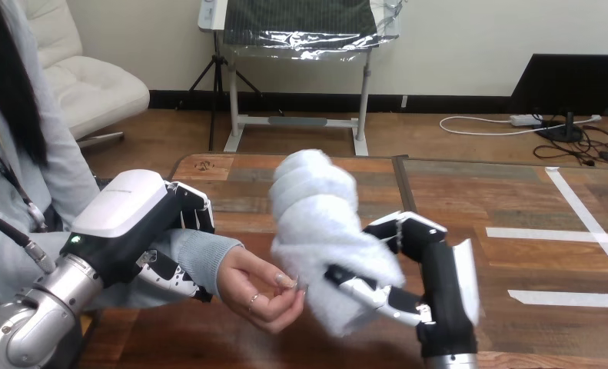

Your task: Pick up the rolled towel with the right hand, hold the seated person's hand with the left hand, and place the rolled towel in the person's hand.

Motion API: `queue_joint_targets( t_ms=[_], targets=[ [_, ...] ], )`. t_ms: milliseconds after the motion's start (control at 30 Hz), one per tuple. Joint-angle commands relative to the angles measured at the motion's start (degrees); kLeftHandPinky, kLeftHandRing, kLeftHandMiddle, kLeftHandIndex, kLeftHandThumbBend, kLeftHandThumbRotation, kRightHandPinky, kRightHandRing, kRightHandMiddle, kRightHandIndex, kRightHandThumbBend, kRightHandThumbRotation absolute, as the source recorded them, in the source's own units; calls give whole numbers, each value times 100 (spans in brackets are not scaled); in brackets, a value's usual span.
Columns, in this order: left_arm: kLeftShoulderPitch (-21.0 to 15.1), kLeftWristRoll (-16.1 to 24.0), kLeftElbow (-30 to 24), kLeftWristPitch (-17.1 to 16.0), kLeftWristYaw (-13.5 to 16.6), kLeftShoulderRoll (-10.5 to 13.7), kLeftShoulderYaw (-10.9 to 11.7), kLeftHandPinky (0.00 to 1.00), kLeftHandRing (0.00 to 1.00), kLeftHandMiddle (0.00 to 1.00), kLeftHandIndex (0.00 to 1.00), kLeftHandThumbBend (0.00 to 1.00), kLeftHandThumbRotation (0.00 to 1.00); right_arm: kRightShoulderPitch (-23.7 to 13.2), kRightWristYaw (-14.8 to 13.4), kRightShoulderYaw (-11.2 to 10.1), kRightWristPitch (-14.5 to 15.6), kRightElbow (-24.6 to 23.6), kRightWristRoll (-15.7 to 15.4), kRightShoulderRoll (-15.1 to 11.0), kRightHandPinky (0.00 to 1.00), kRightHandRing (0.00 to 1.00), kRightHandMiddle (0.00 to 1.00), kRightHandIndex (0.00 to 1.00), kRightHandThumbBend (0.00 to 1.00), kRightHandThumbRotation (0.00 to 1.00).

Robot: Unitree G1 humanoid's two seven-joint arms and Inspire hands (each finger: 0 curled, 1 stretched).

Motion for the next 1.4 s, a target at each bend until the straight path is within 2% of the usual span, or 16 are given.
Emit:
queue_joint_targets(
  t_ms=[0,300,633,900,1367],
  targets=[
    [-306,-239,-463,-148,53,-117,192,28,29,32,34,100,0,-423,-59,183,-75,-108,-42,101,27,33,41,40,68,0],
    [-290,-188,-500,-91,61,-148,181,28,29,33,34,100,0,-360,-79,441,-71,-178,-150,159,27,33,41,40,68,0],
    [-274,-122,-531,-36,93,-177,162,28,30,33,35,100,2,-286,-579,713,-15,-316,-595,203,27,33,40,40,72,0],
    [-290,-108,-474,-62,141,-207,148,28,30,34,35,100,2,-237,-933,880,33,-394,-790,237,26,32,40,38,71,0],
    [-327,-129,-349,-111,136,-260,121,28,30,34,35,100,3,-186,-869,1003,-9,-437,-702,219,26,32,40,39,69,0]
  ],
)
